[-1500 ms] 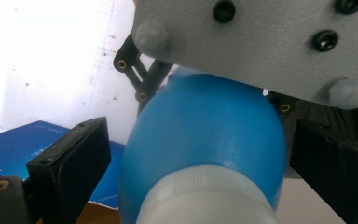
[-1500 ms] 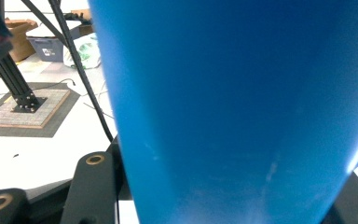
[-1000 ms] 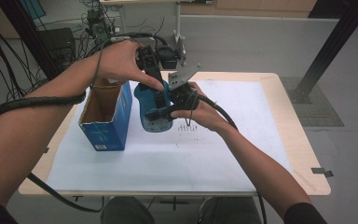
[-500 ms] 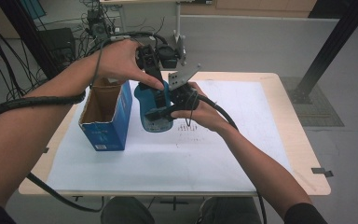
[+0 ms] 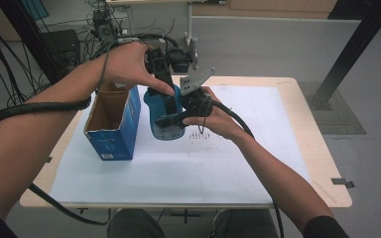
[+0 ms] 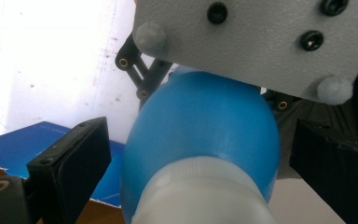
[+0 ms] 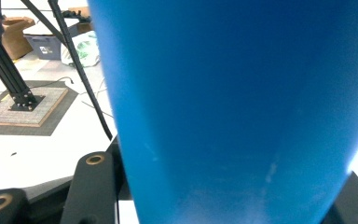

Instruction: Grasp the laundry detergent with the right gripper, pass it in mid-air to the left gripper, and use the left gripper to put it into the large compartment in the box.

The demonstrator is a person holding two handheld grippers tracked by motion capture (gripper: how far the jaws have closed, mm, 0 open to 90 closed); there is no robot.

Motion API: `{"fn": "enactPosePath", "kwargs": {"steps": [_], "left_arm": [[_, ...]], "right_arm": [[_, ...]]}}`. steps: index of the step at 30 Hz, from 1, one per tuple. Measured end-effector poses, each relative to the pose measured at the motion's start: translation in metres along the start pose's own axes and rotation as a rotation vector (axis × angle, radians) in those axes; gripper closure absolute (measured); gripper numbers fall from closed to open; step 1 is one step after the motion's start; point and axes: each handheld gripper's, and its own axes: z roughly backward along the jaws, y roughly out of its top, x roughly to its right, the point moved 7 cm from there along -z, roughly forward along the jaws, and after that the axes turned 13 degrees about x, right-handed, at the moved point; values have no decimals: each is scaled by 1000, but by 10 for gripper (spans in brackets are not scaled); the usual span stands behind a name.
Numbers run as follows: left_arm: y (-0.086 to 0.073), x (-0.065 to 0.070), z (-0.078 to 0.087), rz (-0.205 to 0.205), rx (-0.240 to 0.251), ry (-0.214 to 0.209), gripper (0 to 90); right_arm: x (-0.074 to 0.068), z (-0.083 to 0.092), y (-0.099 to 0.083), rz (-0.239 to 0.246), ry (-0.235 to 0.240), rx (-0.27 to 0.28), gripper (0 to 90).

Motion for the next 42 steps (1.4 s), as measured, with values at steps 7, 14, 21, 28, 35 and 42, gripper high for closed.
{"fn": "enactPosePath", "kwargs": {"steps": [7,14,21,28,35,42], "left_arm": [[0,-1,1,-4,-4,2,59],[-2,-2,1,-5,-11,2,63],[-2,-2,2,-10,-6,11,138],[-3,-2,3,-15,-3,10,259],[-3,-1,2,-22,-14,11,294],[-3,-1,0,-19,-27,-3,351]], "right_arm": [[0,0,0,2,0,1,440],[0,0,0,2,3,3,439],[0,-1,0,3,6,3,439],[-1,0,1,12,10,8,439],[-1,0,2,20,14,10,439],[-3,-1,1,19,21,7,439]]}}
